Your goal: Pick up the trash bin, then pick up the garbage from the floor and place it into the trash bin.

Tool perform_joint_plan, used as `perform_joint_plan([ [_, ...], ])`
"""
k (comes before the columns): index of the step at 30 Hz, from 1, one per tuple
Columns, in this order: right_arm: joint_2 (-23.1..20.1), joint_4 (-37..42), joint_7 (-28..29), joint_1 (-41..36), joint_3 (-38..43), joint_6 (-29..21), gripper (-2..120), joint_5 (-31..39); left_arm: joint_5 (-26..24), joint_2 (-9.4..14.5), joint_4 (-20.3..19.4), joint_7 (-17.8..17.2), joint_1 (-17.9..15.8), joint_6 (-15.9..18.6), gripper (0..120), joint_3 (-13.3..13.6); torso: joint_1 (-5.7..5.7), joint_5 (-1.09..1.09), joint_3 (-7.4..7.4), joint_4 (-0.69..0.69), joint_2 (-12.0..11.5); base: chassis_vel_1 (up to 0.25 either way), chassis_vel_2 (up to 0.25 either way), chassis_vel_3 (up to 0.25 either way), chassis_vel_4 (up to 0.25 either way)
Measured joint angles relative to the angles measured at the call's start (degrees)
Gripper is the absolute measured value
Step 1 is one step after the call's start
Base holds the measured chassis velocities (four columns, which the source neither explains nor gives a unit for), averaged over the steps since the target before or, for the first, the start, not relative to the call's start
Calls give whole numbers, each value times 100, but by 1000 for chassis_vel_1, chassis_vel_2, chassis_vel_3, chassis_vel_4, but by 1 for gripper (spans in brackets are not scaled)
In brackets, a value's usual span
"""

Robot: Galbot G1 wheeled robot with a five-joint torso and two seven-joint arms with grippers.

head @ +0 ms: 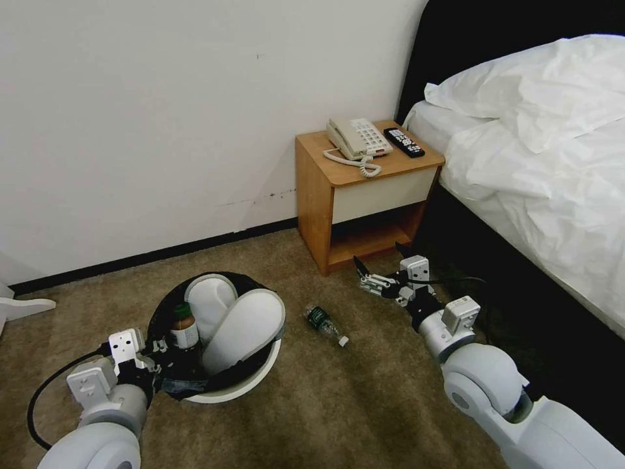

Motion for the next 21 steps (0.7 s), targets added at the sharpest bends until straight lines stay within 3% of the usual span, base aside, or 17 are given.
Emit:
perform_joint_plan([
  [21,16,36,-12,-83,-11,-10,100,19,20,-101,17,-8,6,-15,1,63,0,0,1,0,0,8,7,9,7],
])
